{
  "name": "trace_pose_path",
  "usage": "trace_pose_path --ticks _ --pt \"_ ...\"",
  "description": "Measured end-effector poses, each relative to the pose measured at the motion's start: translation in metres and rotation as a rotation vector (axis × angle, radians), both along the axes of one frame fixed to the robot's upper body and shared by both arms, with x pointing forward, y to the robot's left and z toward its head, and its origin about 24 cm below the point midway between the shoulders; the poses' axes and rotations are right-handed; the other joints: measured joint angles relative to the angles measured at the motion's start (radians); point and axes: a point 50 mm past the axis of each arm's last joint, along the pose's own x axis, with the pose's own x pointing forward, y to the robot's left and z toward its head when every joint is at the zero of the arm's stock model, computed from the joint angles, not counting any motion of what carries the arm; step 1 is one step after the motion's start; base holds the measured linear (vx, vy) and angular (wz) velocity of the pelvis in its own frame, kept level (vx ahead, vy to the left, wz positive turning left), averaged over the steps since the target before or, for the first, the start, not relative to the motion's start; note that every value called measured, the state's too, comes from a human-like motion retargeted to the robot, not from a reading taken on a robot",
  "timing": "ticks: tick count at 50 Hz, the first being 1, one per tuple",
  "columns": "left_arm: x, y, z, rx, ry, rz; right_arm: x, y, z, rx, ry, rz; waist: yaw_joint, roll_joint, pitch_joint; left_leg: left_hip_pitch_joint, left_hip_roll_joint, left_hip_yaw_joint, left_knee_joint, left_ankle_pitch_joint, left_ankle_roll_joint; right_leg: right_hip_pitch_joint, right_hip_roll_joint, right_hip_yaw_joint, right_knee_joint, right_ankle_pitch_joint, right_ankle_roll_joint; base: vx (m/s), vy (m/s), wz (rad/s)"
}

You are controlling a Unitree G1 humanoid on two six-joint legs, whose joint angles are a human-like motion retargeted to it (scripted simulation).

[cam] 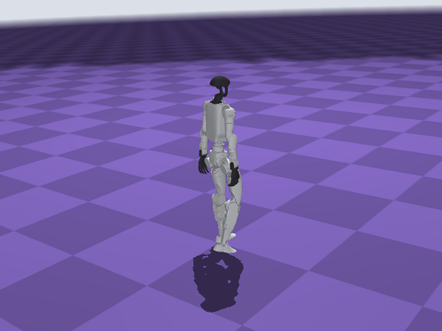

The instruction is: In place motions

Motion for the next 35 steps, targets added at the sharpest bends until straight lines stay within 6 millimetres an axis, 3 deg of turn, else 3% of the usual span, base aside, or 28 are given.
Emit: trace_pose_path --ticks 5,12,13,15,17,20,24,30,35 --pt "0.002 0.003 0.000 0.031 -0.013 -0.008 0.020 0.000 0.001 -0.001 -0.056 0.041 -0.025 -0.052 0.026 0.021 -0.062 -0.157 -0.023 0.021 -0.021 -0.053 -0.007 0.084 -0.144 -0.025 0.041 0.07 -0.13 1.66" --pt "-0.019 0.004 0.002 0.025 0.051 0.086 0.031 0.012 0.000 0.046 -0.100 0.009 -0.051 -0.099 0.067 0.079 -0.134 -0.328 -0.039 0.033 -0.031 -0.077 0.060 0.351 -0.313 -0.024 0.129 0.10 -0.17 1.36" --pt "-0.022 0.006 0.003 0.031 0.062 0.097 0.031 0.015 0.000 0.055 -0.099 0.015 -0.046 -0.104 0.070 0.091 -0.139 -0.345 -0.043 0.032 -0.034 -0.068 0.060 0.349 -0.326 0.007 0.106 0.10 -0.18 0.96" --pt "-0.026 0.012 0.004 0.044 0.081 0.110 0.028 0.019 -0.001 0.072 -0.083 0.031 -0.022 -0.118 0.062 0.102 -0.153 -0.372 -0.048 0.034 -0.040 -0.047 0.031 0.244 -0.316 -0.046 0.094 0.16 -0.22 0.88" --pt "-0.032 0.014 0.005 0.049 0.104 0.100 0.018 0.018 -0.002 0.075 -0.045 0.033 0.004 -0.110 0.048 0.108 -0.157 -0.420 -0.042 0.039 -0.044 -0.026 0.041 0.251 -0.305 -0.062 0.083 0.20 -0.14 1.16" --pt "-0.028 0.009 0.004 0.062 0.107 0.113 0.008 0.015 -0.002 0.065 -0.013 0.031 0.061 -0.104 0.044 0.107 -0.157 -0.467 -0.026 0.049 -0.049 -0.004 0.009 0.175 -0.306 -0.072 0.084 0.04 -0.19 1.06" --pt "-0.018 0.000 0.002 0.007 0.028 0.231 0.006 0.014 -0.002 0.047 -0.010 0.080 0.045 -0.119 0.031 0.079 -0.167 -0.434 0.006 0.063 -0.013 0.036 -0.009 0.106 -0.342 -0.079 0.075 0.02 -0.17 1.03" --pt "-0.006 -0.002 0.000 0.042 -0.020 0.187 0.006 0.011 -0.002 0.046 0.004 0.050 0.096 -0.112 0.022 0.070 -0.120 -0.057 0.008 0.012 0.034 0.049 0.012 0.094 -0.367 -0.071 0.044 -0.05 -0.07 0.17" --pt "-0.012 0.001 0.001 0.040 -0.005 0.134 0.000 0.009 -0.002 0.021 0.014 0.030 0.076 -0.079 -0.019 0.059 -0.082 -0.089 -0.009 -0.005 -0.031 0.048 0.049 0.111 -0.372 -0.073 0.037 0.02 0.01 0.10"
